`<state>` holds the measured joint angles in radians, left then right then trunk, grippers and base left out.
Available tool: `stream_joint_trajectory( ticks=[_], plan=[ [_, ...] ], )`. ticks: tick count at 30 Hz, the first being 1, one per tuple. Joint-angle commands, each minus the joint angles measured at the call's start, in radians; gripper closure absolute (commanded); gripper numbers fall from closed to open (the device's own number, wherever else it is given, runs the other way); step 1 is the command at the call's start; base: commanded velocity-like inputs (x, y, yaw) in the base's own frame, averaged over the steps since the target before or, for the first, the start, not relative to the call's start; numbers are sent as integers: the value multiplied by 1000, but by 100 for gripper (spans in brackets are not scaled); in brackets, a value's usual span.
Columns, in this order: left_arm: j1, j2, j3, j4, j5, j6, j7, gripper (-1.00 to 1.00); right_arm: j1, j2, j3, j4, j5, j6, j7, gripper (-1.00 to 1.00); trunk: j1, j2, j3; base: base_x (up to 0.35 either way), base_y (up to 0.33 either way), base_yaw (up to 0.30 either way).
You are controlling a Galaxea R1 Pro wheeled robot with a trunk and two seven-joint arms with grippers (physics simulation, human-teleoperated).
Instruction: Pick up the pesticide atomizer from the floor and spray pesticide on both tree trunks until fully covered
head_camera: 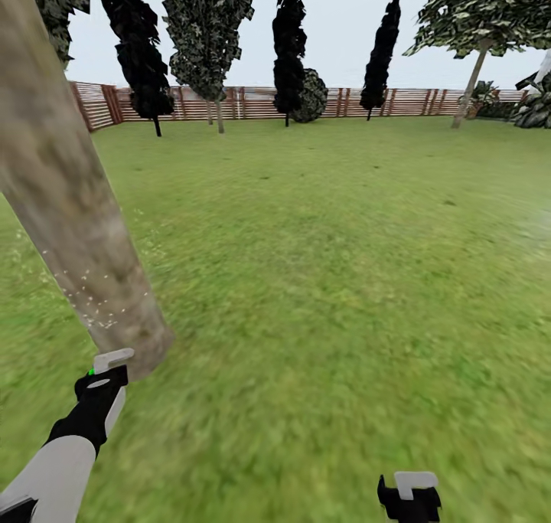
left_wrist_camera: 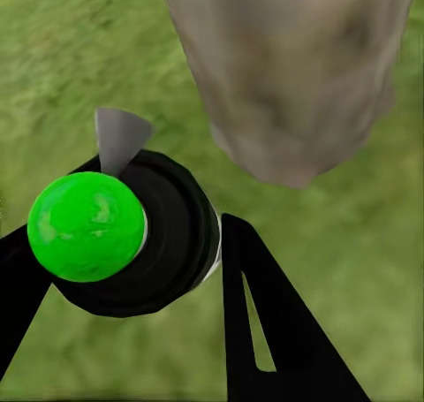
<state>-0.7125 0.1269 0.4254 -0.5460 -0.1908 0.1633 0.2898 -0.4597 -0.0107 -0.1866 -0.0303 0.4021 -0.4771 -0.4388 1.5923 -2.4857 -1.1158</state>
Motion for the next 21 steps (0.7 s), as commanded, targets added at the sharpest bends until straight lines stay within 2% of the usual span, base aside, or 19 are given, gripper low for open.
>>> stream_joint_trajectory(
  ticks=[1,12,21],
  plan=[
    [-1,-1,3,-2,-11,7,0,100,0,0,-8,1,11,-2,-3,-100,0,0,-1,183,-236,216],
    [-1,-1,3,-2,-10,7,0,100,0,-2,-8,1,11,-3,-3,-100,0,0,-1,172,-238,24],
    [-1,0,3,-2,-10,7,0,100,0,0,-8,1,11,-2,-3,-100,0,0,-1,114,-255,260]
  ],
)
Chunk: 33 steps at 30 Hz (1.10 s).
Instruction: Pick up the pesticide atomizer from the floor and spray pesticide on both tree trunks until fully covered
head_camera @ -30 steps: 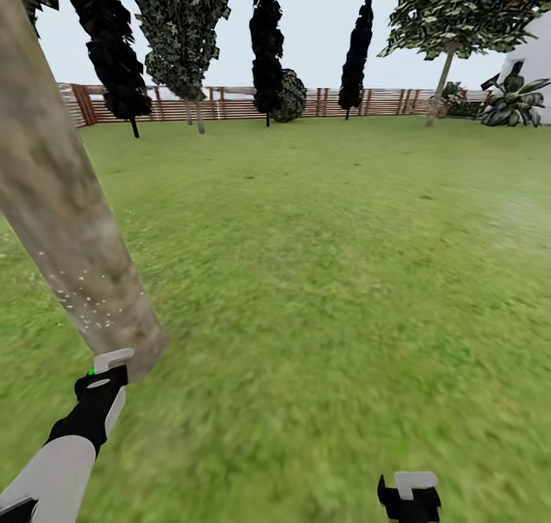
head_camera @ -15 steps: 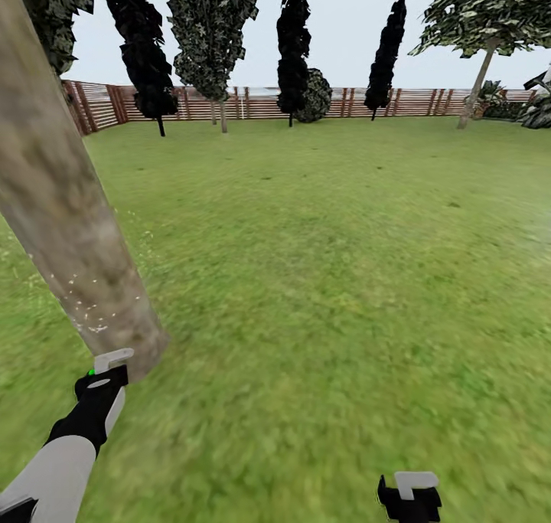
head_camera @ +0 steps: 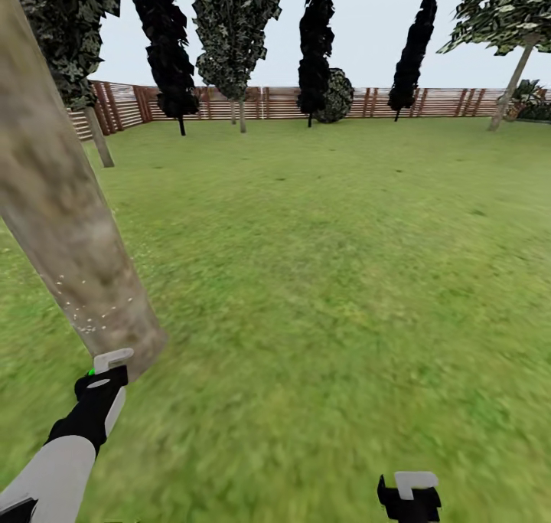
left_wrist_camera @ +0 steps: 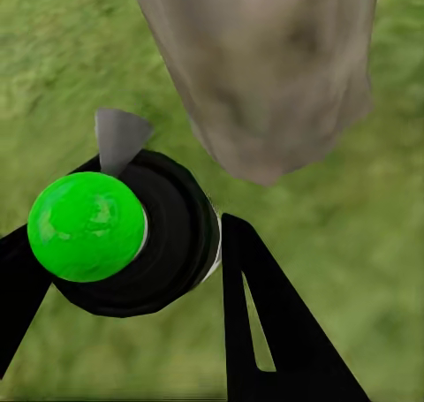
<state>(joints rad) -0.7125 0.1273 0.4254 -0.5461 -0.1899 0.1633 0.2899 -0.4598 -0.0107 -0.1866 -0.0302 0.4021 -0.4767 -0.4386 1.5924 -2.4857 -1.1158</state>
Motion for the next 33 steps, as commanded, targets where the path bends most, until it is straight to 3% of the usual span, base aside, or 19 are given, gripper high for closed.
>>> stream_joint_trajectory(
  ticks=[1,11,21,33],
  plan=[
    [-1,-1,3,-2,-11,7,0,100,0,0,-8,1,11,-3,-3,-100,0,0,-1,114,-255,272],
    [-1,0,3,-2,-12,7,0,100,0,0,-8,1,11,-3,-3,-100,0,0,-1,131,-255,267],
    [-1,0,3,-2,-13,7,0,100,0,0,-8,1,11,-3,-3,-100,0,0,-1,169,-255,48],
    [-1,-1,3,-2,-10,7,0,100,0,0,-8,1,11,-3,-3,-100,0,0,-1,169,-254,270]
  ],
)
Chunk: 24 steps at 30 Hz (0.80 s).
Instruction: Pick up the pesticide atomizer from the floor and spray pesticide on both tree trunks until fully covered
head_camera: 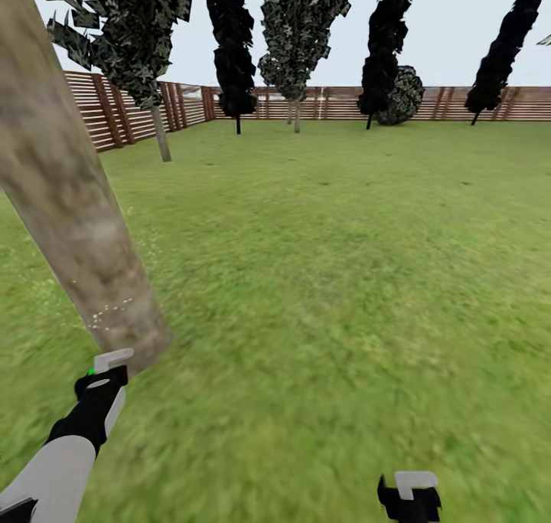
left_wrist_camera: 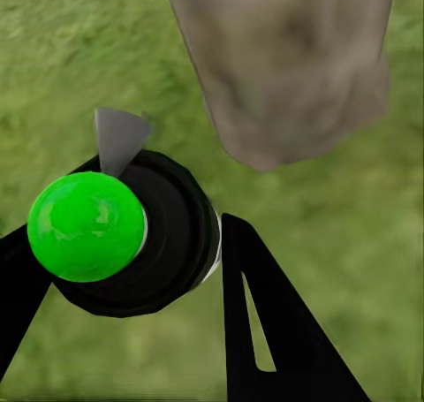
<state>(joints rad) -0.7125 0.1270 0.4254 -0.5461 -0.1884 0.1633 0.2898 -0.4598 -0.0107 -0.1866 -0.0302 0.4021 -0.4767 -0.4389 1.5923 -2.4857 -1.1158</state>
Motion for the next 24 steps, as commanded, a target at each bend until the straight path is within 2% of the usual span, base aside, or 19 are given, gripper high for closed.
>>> stream_joint_trajectory(
  ticks=[1,12,18,19,21,22,24],
  plan=[
    [-1,-1,3,-2,-10,7,0,100,0,0,-8,1,11,-3,-3,-100,0,0,-1,169,-254,277],
    [-1,0,3,-4,-12,7,0,100,0,0,-8,1,11,-3,-3,-100,0,0,-1,178,-245,276],
    [-1,2,-8,-43,-15,9,-10,100,0,2,-8,1,11,-3,-3,-100,0,0,-1,99,-89,276],
    [-1,3,-13,-46,-14,8,-20,100,0,2,-8,1,11,-3,-3,-100,0,0,-1,7,-5,276],
    [-3,12,-26,-52,-15,14,-107,100,0,2,-8,1,11,-3,-3,-100,0,0,-1,2,-2,276],
    [-4,15,-29,-75,-17,51,-178,100,0,2,-8,1,11,-3,-3,-100,0,0,-1,0,0,276],
    [-9,14,-55,-170,-15,140,-205,100,0,1,-8,1,11,-3,-3,-100,0,0,-1,0,0,276]
  ],
)
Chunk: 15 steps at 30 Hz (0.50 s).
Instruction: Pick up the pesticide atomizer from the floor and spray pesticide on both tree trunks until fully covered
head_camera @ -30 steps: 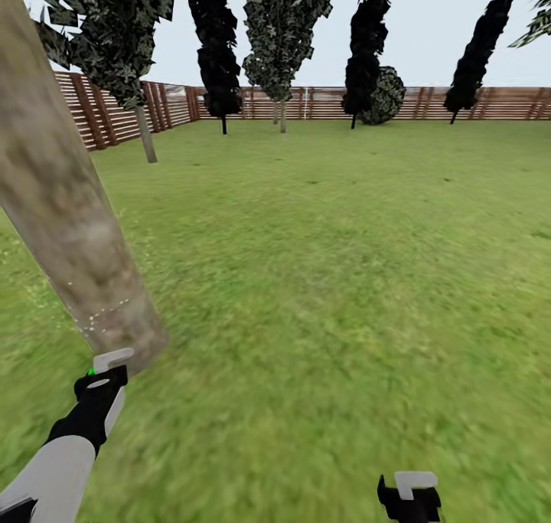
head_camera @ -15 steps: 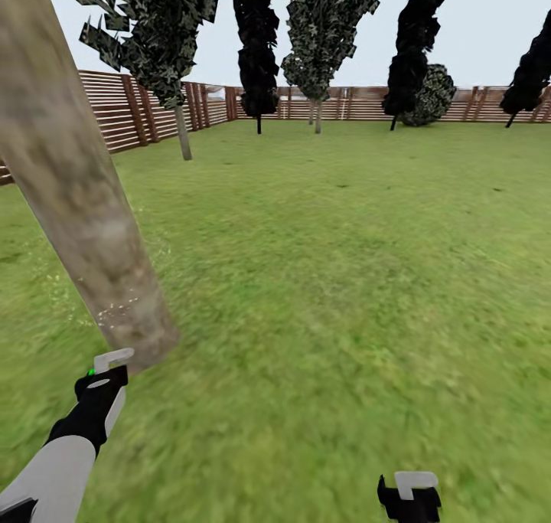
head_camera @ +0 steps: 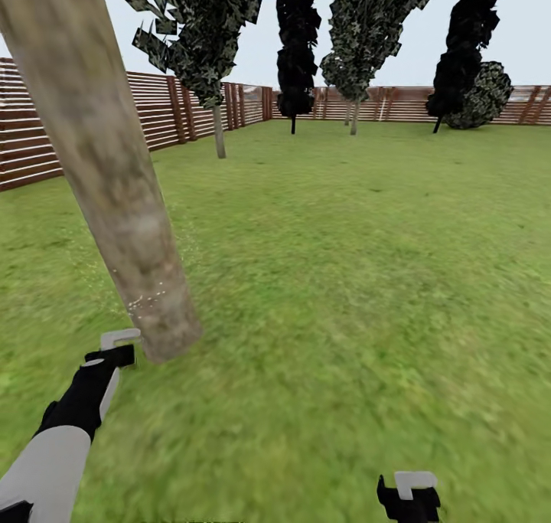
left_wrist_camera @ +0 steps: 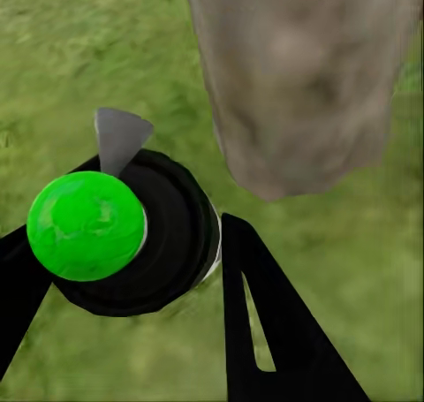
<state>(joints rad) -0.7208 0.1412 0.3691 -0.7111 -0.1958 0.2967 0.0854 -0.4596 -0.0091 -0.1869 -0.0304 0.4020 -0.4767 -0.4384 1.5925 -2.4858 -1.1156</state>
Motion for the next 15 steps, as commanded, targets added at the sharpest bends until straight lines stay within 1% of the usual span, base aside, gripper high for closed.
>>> stream_joint_trajectory(
  ticks=[1,2,3,4,5,7,9,10,11,12,13,14,15],
  plan=[
    [-2,2,-9,-48,-6,50,-10,100,-1,0,-8,1,11,-3,-3,-100,0,0,-1,0,0,276],
    [-4,11,-11,-75,-5,80,-22,100,-1,0,-8,1,11,-3,-3,-100,0,0,-1,0,0,276],
    [-5,43,-12,-96,-2,103,-50,100,-1,-1,-8,1,11,-3,-3,-100,0,0,-1,0,0,276],
    [-6,64,-12,-101,-1,109,-76,100,-1,-1,-8,1,11,-3,-3,-100,0,0,-1,0,0,275],
    [-8,76,-13,-104,-2,113,-97,100,-1,-1,-8,1,11,-3,-3,-100,0,0,-1,0,0,252],
    [-10,70,-24,-113,-5,118,-115,100,-1,-1,-8,1,11,-3,-3,-100,0,0,-1,0,0,114],
    [-29,51,-106,-148,0,171,-123,100,-1,-2,-8,1,12,-3,-3,-100,0,0,-1,0,0,17],
    [-40,41,-129,-169,3,188,-123,100,-1,-4,-8,1,12,-3,-3,-100,0,0,-1,0,0,4],
    [-45,35,-140,-191,3,199,-125,100,-1,-4,-8,1,12,-3,-3,-100,0,0,-1,0,0,2],
    [-47,37,-143,-204,4,210,-138,100,-1,-5,-8,1,12,-3,-3,-100,0,0,-1,0,0,0],
    [-51,48,-140,-213,1,218,-197,100,-1,-7,-8,1,11,-2,-3,-100,0,0,-1,0,0,0],
    [-54,63,-139,-216,-2,220,-233,100,-1,-7,-8,0,11,-3,-3,-100,0,0,-1,0,0,0],
    [-52,76,-139,-217,0,221,-247,100,-1,-7,-8,0,11,-3,-3,-100,0,0,-1,0,0,0]
  ],
)
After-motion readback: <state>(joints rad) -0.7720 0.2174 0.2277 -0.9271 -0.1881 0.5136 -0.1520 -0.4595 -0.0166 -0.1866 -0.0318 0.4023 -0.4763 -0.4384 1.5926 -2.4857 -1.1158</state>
